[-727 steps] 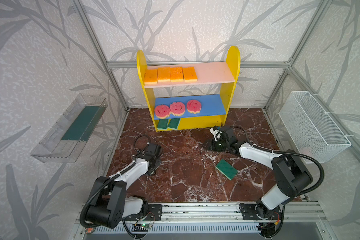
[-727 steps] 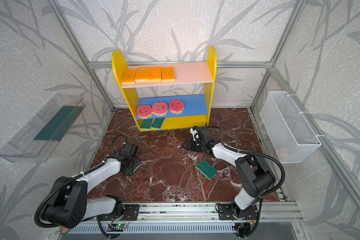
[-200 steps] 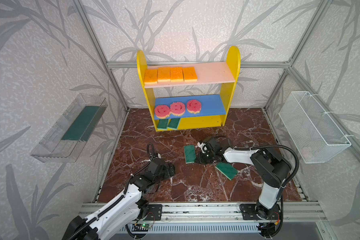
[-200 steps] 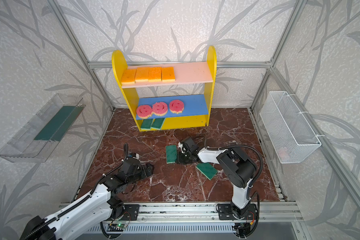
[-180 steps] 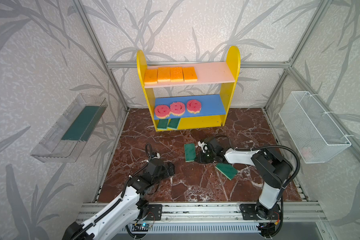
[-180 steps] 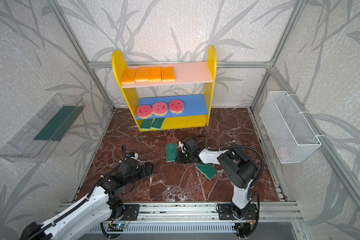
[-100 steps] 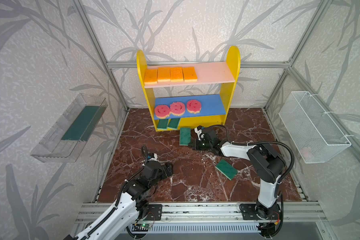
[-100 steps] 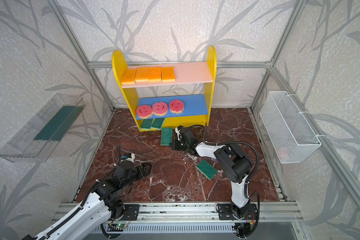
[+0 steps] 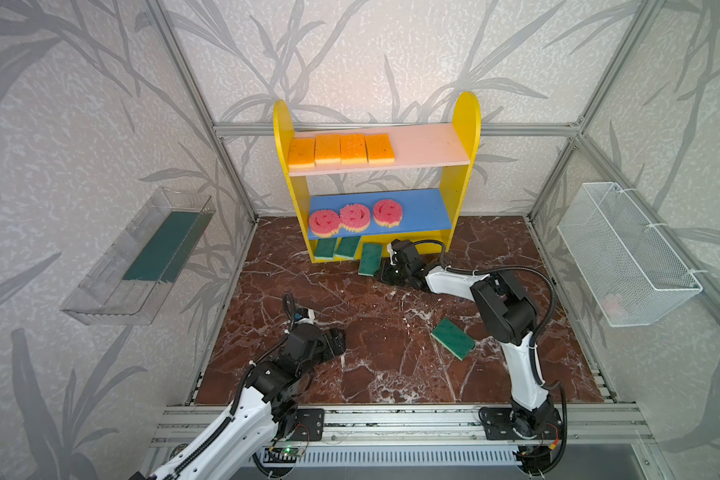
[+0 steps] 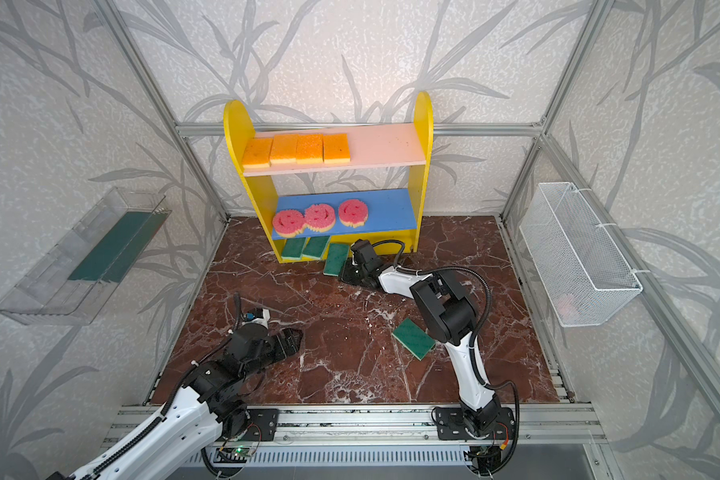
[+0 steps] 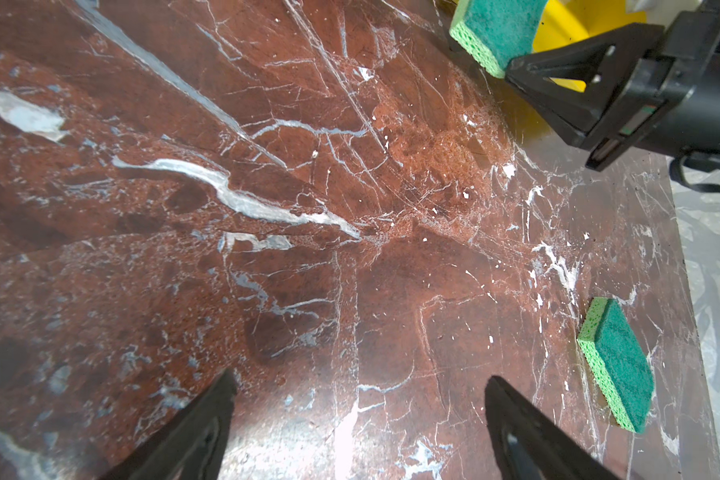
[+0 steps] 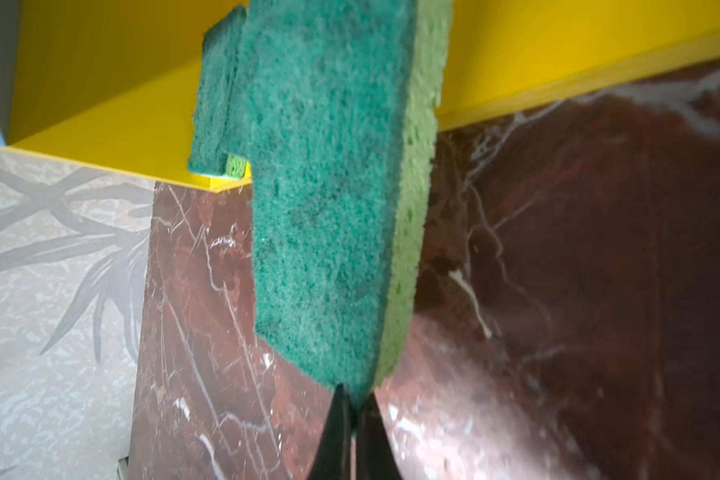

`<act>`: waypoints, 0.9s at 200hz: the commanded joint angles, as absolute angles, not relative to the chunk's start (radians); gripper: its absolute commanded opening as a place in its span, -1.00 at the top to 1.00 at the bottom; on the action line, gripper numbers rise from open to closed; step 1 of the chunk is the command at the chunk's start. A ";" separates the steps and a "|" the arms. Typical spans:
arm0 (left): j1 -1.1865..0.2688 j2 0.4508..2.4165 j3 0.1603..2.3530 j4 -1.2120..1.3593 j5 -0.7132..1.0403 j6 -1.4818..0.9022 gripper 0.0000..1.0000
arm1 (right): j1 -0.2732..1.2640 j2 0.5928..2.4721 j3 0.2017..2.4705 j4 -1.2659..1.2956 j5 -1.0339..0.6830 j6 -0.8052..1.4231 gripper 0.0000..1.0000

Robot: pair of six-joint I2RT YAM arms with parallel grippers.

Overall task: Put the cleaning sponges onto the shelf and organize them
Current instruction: 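Carry the green pad with the right gripper into the blue lower shelf, then push the green pad deeper into the lower shelf beside the other green pads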

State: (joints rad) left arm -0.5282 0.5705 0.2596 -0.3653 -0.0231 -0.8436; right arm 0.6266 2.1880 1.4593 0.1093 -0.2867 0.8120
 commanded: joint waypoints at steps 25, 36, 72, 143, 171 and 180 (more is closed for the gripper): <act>-0.523 0.591 0.240 -0.319 -0.003 -0.841 -0.89 | 0.607 2.263 1.578 0.048 -0.271 0.839 1.00; -0.524 0.599 0.239 -0.314 -0.003 -0.840 -0.89 | 0.603 2.281 1.601 0.041 -0.272 0.846 1.00; -0.524 0.612 0.244 -0.306 -0.005 -0.832 -0.89 | 0.597 2.345 1.709 -0.033 -0.267 0.849 1.00; -0.523 0.620 0.251 -0.305 -0.006 -0.831 -0.88 | 0.577 2.431 1.868 -0.130 -0.263 0.861 1.00; -0.523 0.626 0.251 -0.304 -0.008 -0.831 -0.88 | 0.575 2.456 1.900 -0.132 -0.278 0.865 1.00; -0.524 0.626 0.252 -0.304 -0.009 -0.831 -0.88 | 0.574 2.466 1.912 -0.130 -0.285 0.870 1.00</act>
State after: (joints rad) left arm -0.5282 0.6239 0.2527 -0.3149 -0.0010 -0.8379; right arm 0.5957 2.4256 1.8549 -0.1383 -0.2741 0.8642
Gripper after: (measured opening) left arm 0.941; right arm 0.048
